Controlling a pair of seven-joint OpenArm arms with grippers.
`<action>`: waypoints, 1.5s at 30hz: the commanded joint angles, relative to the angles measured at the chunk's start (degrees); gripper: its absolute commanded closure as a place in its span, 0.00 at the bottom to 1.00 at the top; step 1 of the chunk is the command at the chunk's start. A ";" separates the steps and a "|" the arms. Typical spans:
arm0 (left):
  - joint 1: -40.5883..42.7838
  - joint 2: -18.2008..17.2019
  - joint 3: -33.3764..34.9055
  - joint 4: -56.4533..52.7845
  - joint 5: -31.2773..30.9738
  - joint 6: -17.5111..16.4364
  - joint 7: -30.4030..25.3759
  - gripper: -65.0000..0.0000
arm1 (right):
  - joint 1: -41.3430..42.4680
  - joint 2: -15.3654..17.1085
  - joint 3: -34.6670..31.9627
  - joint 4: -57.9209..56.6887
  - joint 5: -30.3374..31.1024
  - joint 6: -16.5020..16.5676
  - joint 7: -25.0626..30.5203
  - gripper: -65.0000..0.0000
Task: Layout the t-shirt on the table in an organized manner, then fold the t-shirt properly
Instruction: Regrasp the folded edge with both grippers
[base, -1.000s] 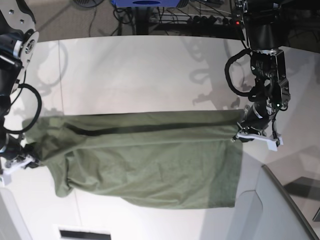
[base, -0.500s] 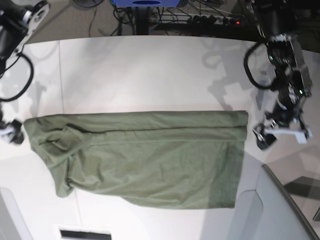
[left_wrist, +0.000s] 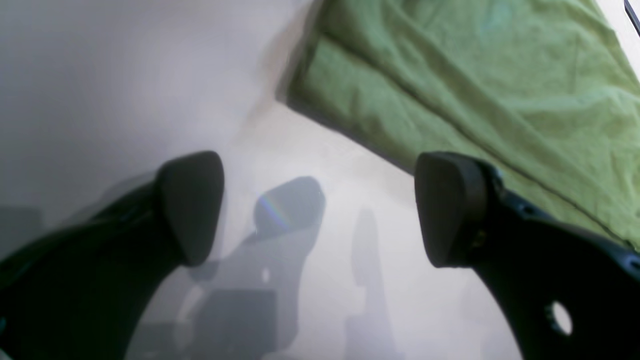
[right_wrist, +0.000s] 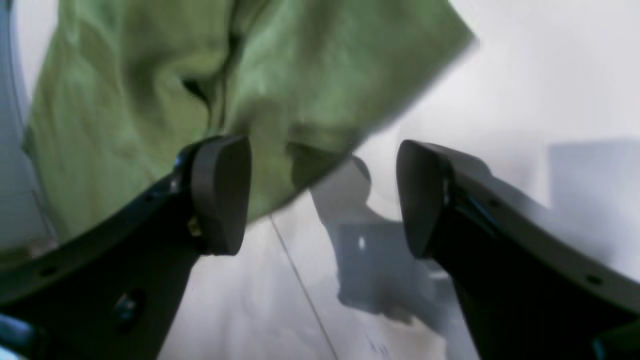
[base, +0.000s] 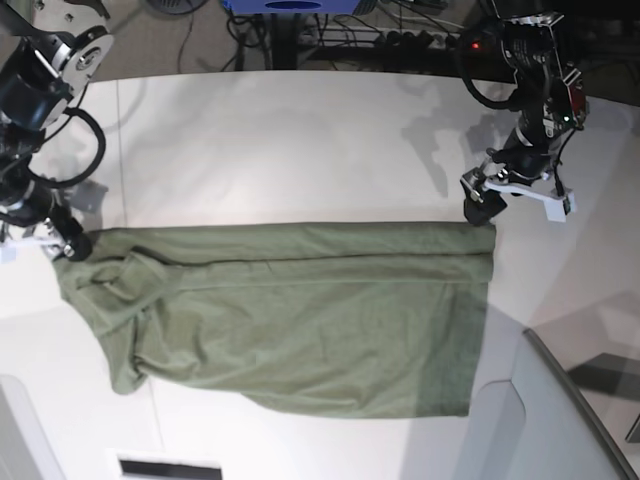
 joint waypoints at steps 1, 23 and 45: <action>-0.34 -0.68 -0.87 0.90 -0.40 -0.42 -1.15 0.11 | 1.51 0.98 0.05 -0.90 0.67 0.34 1.31 0.36; -7.81 0.03 -1.48 -10.96 -0.22 -0.51 -1.32 0.11 | 4.59 5.11 0.05 -14.79 0.67 0.34 9.66 1.00; -16.34 0.03 -1.40 -22.04 0.22 -0.51 -2.91 1.00 | 4.41 5.11 0.05 -14.35 0.67 0.34 7.02 1.00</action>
